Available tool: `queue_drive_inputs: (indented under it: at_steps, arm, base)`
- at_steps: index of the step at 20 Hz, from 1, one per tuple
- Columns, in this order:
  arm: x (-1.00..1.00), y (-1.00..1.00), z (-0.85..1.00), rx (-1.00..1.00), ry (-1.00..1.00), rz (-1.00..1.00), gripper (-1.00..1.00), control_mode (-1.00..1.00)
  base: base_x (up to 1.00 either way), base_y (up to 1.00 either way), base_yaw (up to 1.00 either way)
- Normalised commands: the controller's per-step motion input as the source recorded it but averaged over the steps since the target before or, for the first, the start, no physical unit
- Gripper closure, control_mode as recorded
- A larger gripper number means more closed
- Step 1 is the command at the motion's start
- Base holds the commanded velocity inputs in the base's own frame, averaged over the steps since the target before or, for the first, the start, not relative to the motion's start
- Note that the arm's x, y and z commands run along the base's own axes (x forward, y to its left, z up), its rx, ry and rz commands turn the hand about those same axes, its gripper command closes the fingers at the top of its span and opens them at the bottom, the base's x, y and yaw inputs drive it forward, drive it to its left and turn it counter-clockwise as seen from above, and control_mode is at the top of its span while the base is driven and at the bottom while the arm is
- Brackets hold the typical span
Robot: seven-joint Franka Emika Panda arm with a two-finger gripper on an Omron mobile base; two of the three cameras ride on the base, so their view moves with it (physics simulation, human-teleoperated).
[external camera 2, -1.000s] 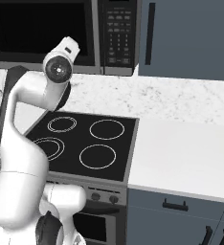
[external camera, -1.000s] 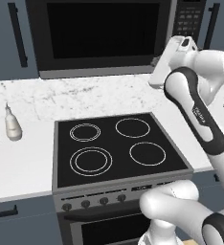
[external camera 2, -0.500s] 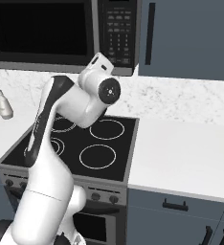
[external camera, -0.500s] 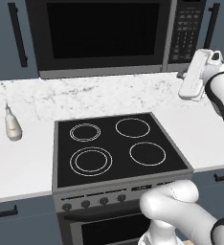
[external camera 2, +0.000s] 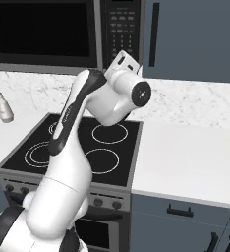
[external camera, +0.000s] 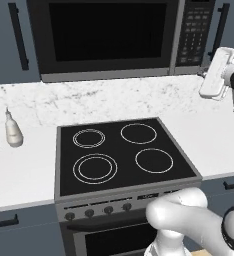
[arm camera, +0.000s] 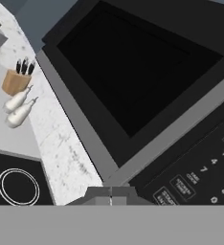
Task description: Open the microwave, place the bowl with waffle inside the microwave, then close the microwave door and turn it on.
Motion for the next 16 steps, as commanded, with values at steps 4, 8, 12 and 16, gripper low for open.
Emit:
queue_drive_inputs:
  at_steps: [4, 8, 12, 16]
  arm:
    - [0.41, 0.0, 0.07, 0.0, -0.01, 0.0, 1.0, -1.0]
    - [0.4, -0.09, 0.0, 0.0, -0.01, 0.0, 1.0, -1.0]
    - [0.58, -0.01, 0.0, 0.0, 0.0, 0.0, 1.0, -1.0]
    - [0.56, -0.01, 0.0, 0.0, -0.01, 0.0, 1.0, -1.0]
  base:
    - [0.0, 0.0, 0.0]
    - [0.0, 0.0, 0.0]
    - [0.0, 0.0, 0.0]
    - [0.0, 0.0, 0.0]
